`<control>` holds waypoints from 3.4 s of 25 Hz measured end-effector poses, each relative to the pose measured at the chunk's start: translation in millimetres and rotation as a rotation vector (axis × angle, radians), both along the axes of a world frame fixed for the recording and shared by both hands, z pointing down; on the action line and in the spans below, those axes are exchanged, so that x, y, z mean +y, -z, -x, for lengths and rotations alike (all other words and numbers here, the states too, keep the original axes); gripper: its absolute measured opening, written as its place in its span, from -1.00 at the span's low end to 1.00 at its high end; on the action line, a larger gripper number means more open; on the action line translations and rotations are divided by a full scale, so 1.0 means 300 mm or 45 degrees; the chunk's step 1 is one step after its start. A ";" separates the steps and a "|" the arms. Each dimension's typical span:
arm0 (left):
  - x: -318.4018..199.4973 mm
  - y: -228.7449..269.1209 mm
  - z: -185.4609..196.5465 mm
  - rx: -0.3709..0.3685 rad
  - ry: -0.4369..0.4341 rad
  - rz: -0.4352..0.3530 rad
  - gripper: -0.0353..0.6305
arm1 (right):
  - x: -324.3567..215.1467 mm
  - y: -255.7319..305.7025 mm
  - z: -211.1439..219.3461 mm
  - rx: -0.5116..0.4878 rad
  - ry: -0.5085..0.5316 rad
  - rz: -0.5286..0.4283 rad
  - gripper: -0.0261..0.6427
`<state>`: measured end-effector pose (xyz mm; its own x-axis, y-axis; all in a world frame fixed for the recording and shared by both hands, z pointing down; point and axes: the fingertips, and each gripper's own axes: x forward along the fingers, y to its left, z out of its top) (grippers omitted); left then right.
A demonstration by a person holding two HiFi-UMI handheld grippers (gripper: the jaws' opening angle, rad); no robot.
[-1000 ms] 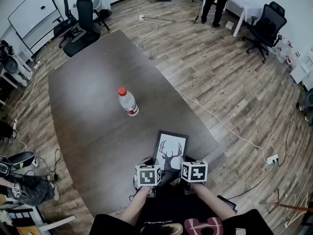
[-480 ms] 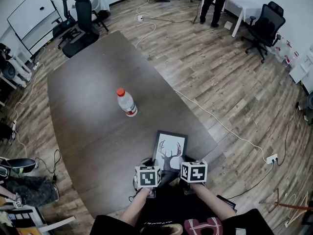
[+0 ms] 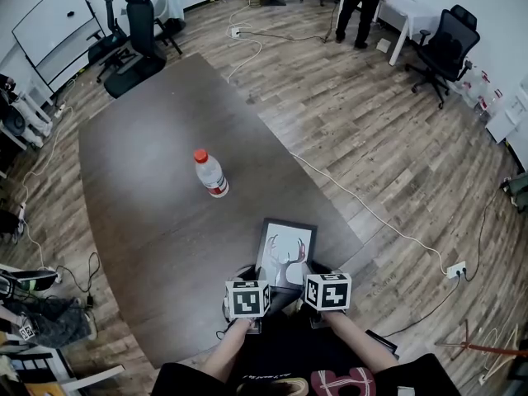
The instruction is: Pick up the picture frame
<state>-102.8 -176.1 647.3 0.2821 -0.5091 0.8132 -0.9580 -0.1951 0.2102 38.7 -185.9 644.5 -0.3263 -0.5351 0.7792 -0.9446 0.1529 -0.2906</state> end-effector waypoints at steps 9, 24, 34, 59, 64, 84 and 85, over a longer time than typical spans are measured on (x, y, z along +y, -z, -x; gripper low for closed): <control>-0.013 0.058 -0.018 0.001 0.004 -0.069 -0.67 | -0.012 0.047 -0.020 -0.015 -0.014 -0.052 -0.66; -0.038 0.199 -0.041 -0.019 -0.022 -0.229 -0.67 | -0.050 0.197 -0.040 -0.010 0.016 -0.207 -0.66; -0.021 0.276 -0.035 -0.036 -0.027 -0.321 -0.67 | -0.042 0.271 -0.030 -0.019 0.049 -0.282 -0.66; 0.007 0.493 -0.029 -0.011 0.071 -0.540 -0.67 | -0.042 0.512 -0.023 -0.051 0.118 -0.530 -0.67; 0.027 0.532 -0.029 -0.009 0.091 -0.582 -0.67 | -0.027 0.555 -0.022 -0.060 0.130 -0.576 -0.67; 0.094 0.683 -0.006 -0.012 0.176 -0.745 -0.67 | 0.012 0.717 0.009 -0.083 0.214 -0.760 -0.67; 0.096 0.692 -0.004 -0.013 0.180 -0.752 -0.67 | 0.012 0.727 0.012 -0.085 0.218 -0.768 -0.67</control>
<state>-101.6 -147.3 439.8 0.1729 -0.9069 0.3842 -0.9845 -0.1470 0.0960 35.1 -182.2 426.5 -0.4836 -0.8101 0.3314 -0.8751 0.4556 -0.1631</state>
